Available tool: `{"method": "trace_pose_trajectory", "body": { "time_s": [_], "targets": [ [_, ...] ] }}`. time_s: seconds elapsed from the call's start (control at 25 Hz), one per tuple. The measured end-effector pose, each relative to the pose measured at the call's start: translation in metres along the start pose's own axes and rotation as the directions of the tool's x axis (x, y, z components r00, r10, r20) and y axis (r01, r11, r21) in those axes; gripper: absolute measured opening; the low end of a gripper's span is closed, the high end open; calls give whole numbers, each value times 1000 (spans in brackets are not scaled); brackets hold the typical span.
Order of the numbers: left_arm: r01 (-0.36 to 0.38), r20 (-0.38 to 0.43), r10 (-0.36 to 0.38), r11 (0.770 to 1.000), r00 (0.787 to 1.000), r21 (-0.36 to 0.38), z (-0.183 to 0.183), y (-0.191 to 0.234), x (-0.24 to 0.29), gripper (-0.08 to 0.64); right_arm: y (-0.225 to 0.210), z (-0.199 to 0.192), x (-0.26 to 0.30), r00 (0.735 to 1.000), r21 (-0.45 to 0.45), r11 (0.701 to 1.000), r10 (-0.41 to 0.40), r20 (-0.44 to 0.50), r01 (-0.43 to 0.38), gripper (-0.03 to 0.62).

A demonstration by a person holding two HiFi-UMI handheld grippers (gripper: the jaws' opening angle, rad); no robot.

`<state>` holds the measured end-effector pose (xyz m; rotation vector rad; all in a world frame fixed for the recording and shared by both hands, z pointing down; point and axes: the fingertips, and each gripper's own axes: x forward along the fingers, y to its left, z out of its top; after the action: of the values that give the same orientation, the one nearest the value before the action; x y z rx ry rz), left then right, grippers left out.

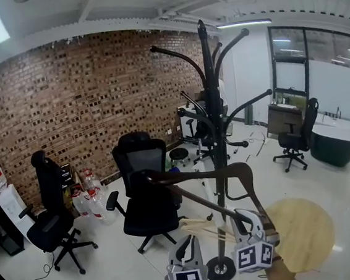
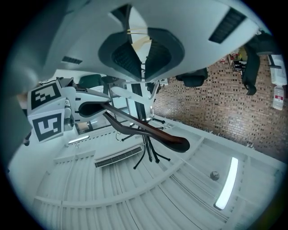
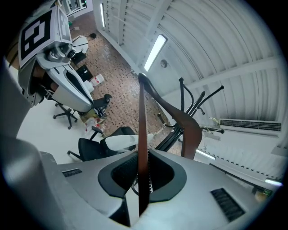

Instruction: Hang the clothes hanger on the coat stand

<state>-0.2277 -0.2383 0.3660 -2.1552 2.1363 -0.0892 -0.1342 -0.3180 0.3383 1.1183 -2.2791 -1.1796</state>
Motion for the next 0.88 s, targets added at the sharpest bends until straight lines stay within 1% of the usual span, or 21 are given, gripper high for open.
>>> {"method": "trace_pose_trajectory", "body": {
  "time_s": [0.2,0.56,0.88],
  "targets": [
    [-21,-15,21,1000,1000,2,-7,6,11,40,6,-7,16,1000,11,1000,27,7,-27,43],
    [-32,-40,32,999,999,4,-20,18,37,40,15,-18,45,998,9,998,57,10,-57,43],
    [-39,-56,39,999,998,1,-28,14,50,40,19,-34,54,997,4,997,76,3,-76,44]
  ]
}}
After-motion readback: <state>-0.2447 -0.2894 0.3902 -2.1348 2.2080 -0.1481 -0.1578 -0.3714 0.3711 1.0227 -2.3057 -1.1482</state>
